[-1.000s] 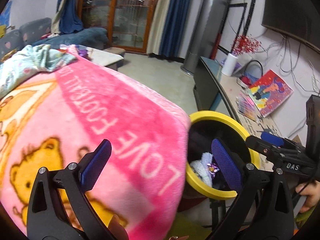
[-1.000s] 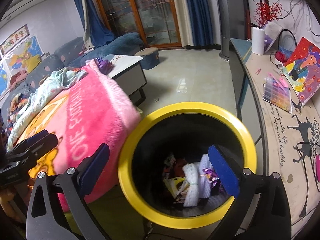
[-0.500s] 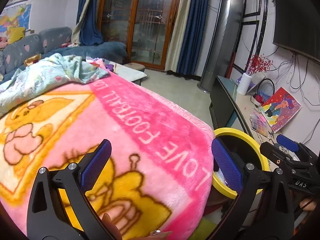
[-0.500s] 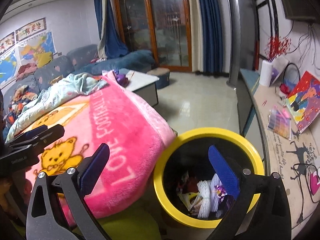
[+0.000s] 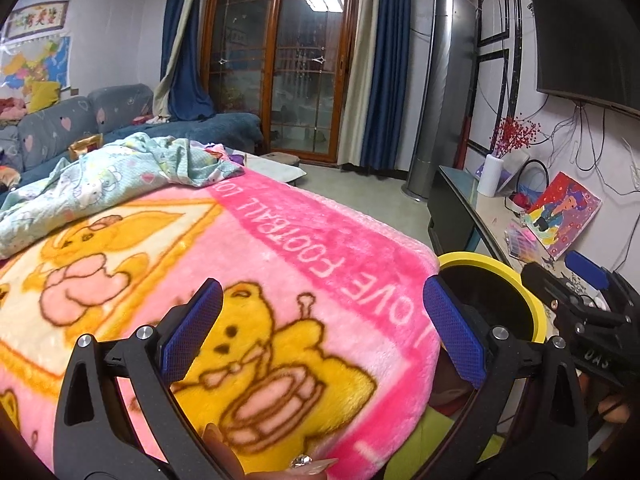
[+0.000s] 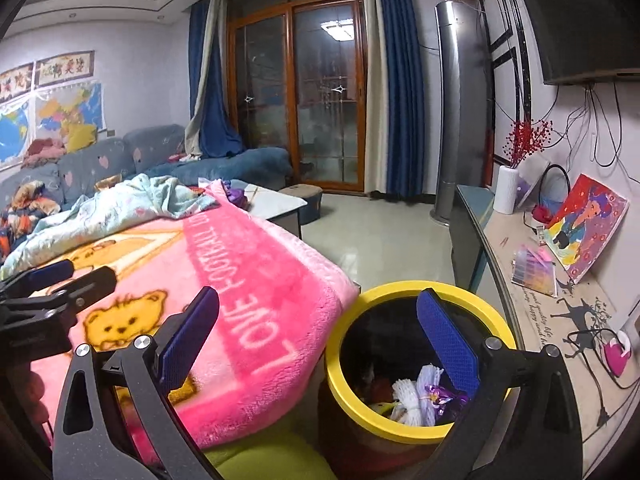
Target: Collect trash
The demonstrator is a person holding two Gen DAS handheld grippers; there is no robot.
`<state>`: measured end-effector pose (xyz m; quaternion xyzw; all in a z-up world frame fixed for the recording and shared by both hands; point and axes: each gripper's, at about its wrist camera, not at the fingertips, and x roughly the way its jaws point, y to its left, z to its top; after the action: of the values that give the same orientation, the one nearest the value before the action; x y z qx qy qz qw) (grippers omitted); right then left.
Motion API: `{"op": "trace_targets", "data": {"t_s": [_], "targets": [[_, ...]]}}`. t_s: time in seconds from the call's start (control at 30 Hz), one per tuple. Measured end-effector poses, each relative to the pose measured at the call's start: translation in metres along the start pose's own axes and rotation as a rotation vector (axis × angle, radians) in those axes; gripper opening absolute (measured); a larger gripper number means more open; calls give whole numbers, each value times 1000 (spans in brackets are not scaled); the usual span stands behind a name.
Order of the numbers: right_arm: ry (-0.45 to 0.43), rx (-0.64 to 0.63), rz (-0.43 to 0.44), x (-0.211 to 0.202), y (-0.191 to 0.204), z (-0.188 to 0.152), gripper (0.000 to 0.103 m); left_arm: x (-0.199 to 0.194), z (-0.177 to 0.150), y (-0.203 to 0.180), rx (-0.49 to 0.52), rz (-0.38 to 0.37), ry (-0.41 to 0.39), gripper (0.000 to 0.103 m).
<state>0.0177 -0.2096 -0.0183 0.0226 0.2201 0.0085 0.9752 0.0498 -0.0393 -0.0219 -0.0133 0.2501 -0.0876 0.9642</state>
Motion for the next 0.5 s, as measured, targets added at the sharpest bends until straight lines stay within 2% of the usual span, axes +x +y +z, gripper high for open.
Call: {"op": "trace_targets", "data": {"t_s": [0.5], "targets": [[-7,-30,22,-1,10,-2,96,-5,-2,2,-11,-6,-18,92]]}}
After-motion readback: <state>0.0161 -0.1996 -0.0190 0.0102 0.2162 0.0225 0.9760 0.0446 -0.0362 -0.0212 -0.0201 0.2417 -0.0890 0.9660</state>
